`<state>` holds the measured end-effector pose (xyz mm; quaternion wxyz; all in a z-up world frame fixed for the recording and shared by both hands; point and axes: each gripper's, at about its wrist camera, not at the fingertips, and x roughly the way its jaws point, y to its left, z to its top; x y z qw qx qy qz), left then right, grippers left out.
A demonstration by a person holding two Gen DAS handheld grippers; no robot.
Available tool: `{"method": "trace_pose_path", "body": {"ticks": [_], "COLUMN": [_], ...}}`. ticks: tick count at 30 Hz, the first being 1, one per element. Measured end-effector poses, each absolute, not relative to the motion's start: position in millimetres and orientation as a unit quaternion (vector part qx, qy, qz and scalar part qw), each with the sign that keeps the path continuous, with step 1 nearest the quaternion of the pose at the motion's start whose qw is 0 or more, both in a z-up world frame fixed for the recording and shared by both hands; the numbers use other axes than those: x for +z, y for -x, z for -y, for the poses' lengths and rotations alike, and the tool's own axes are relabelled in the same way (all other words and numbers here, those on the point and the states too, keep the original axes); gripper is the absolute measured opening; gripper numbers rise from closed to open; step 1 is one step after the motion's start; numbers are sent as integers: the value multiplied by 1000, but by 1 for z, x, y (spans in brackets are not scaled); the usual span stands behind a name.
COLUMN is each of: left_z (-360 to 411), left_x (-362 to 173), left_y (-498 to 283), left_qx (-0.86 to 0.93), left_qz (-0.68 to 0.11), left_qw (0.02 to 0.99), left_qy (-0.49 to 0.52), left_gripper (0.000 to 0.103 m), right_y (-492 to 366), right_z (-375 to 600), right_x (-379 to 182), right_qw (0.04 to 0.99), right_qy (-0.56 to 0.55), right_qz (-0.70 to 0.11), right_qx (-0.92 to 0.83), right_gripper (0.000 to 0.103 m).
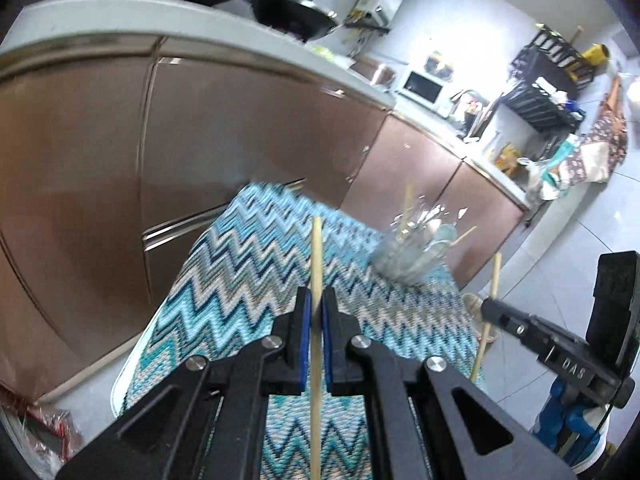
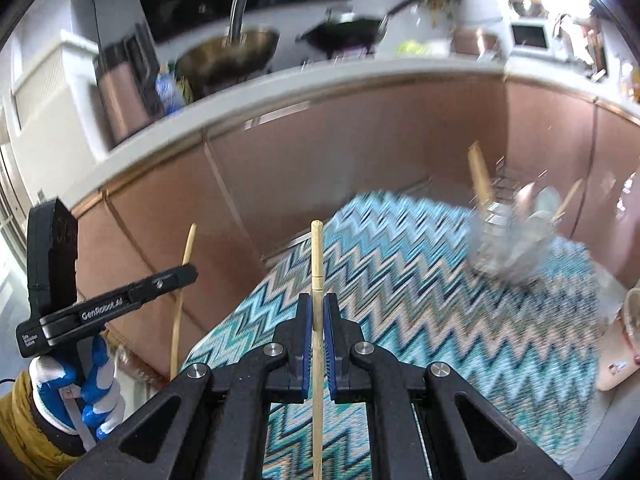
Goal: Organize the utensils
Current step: 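Carry the chopstick with the left tool while the right tool carries its chopstick to the holder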
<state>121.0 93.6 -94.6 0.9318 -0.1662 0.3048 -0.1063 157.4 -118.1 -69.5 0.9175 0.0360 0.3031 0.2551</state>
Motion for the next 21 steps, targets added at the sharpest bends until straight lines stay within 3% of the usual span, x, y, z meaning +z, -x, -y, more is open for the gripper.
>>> {"method": "trace_pose_path", "body": {"ticks": [10, 21], "left_z": [-36, 51], "left_x": [-58, -10], "left_y": [-157, -276], "left_qx": [-169, -241], "left_qz": [-279, -201], "left_qw": [932, 935], "left_qy": [154, 164], "left_gripper": [5, 5], "right_y": [-169, -253], "right_z": [192, 226], "right_x": [-22, 1], "right_qw": [963, 985], "right_qy": [-58, -74], "right_qz": [-195, -78], "right_qx": [176, 134], "right_gripper": [6, 6]}}
